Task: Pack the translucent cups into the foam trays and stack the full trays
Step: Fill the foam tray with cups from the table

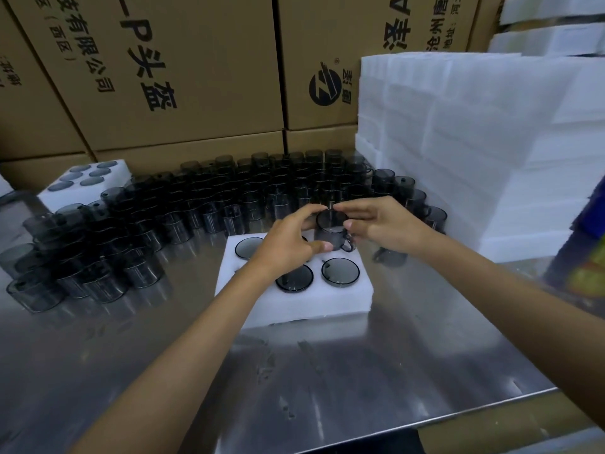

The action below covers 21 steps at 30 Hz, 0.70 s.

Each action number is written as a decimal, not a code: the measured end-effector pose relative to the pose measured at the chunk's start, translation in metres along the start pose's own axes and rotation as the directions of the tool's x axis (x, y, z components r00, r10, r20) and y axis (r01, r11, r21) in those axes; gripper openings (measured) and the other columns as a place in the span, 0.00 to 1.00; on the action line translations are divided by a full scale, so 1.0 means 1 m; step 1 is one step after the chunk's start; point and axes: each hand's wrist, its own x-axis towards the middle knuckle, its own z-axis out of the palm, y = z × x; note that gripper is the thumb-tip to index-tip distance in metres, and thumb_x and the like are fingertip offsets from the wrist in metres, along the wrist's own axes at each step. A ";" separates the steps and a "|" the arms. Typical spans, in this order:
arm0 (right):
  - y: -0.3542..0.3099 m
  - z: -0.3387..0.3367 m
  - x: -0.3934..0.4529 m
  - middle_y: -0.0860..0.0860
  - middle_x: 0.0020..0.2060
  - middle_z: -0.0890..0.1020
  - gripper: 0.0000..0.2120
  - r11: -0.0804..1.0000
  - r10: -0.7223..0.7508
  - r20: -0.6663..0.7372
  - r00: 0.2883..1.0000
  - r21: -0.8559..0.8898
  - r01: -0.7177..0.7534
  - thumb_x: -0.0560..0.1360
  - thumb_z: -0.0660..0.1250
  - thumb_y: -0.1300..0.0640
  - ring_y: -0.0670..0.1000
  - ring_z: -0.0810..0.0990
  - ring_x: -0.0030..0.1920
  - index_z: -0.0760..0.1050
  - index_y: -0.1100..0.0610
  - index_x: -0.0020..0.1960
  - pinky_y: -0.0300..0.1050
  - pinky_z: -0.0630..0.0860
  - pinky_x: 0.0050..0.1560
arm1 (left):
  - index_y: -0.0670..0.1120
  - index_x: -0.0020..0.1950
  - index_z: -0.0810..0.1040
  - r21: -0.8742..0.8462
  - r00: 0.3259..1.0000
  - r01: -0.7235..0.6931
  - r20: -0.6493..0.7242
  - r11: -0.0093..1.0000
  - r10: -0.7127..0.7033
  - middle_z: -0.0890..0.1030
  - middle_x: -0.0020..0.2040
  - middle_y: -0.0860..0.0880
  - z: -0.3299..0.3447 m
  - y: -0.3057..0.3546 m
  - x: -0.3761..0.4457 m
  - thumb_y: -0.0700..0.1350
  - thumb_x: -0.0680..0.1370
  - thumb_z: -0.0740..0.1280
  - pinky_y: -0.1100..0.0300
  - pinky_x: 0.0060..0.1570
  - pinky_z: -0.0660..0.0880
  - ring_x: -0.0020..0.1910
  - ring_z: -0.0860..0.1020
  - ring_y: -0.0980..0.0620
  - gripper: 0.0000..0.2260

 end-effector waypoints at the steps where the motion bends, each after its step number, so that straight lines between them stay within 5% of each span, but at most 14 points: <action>1: 0.001 0.000 0.001 0.57 0.62 0.81 0.19 1.000 0.001 -0.004 1.000 0.005 -0.001 0.79 0.66 0.67 0.52 0.82 0.59 0.74 0.60 0.70 0.43 0.81 0.55 | 0.56 0.71 0.70 -0.009 1.000 -0.004 0.009 1.000 0.004 0.80 0.64 0.51 0.000 -0.002 0.001 0.46 0.72 0.77 0.52 0.63 0.74 0.66 0.76 0.56 0.30; 5: 0.002 0.001 0.003 0.56 0.62 0.81 0.19 1.000 -0.002 -0.008 1.000 -0.022 0.002 0.79 0.68 0.65 0.49 0.82 0.58 0.75 0.59 0.69 0.42 0.82 0.53 | 0.58 0.69 0.69 -0.036 0.998 -0.005 0.070 0.999 0.008 0.82 0.62 0.54 -0.001 -0.008 0.002 0.46 0.74 0.75 0.65 0.56 0.72 0.66 0.76 0.58 0.27; 10: 0.003 0.003 0.005 0.53 0.61 0.83 0.19 0.995 -0.006 -0.006 1.000 -0.096 0.005 0.78 0.69 0.64 0.48 0.82 0.59 0.76 0.59 0.69 0.46 0.77 0.64 | 0.57 0.71 0.66 0.010 0.992 0.006 0.125 1.000 -0.008 0.81 0.63 0.52 0.000 -0.012 0.000 0.50 0.76 0.73 0.50 0.66 0.71 0.66 0.76 0.54 0.26; 16: 0.003 0.002 -0.001 0.50 0.63 0.81 0.18 0.986 -0.010 0.025 1.000 -0.165 0.014 0.79 0.68 0.60 0.44 0.77 0.64 0.76 0.55 0.69 0.42 0.71 0.69 | 0.56 0.79 0.58 0.119 0.992 -0.053 0.124 0.991 0.039 0.62 0.78 0.55 -0.003 -0.010 -0.004 0.52 0.77 0.71 0.52 0.75 0.60 0.78 0.58 0.57 0.34; 21: 0.014 0.008 -0.012 0.34 0.74 0.65 0.25 0.927 -0.054 0.093 0.994 -0.365 0.085 0.84 0.48 0.38 0.33 0.54 0.75 0.62 0.42 0.78 0.40 0.51 0.73 | 0.54 0.81 0.50 0.351 0.967 -0.226 0.191 0.908 0.167 0.49 0.80 0.62 0.000 -0.012 -0.012 0.56 0.80 0.62 0.57 0.73 0.45 0.78 0.44 0.63 0.33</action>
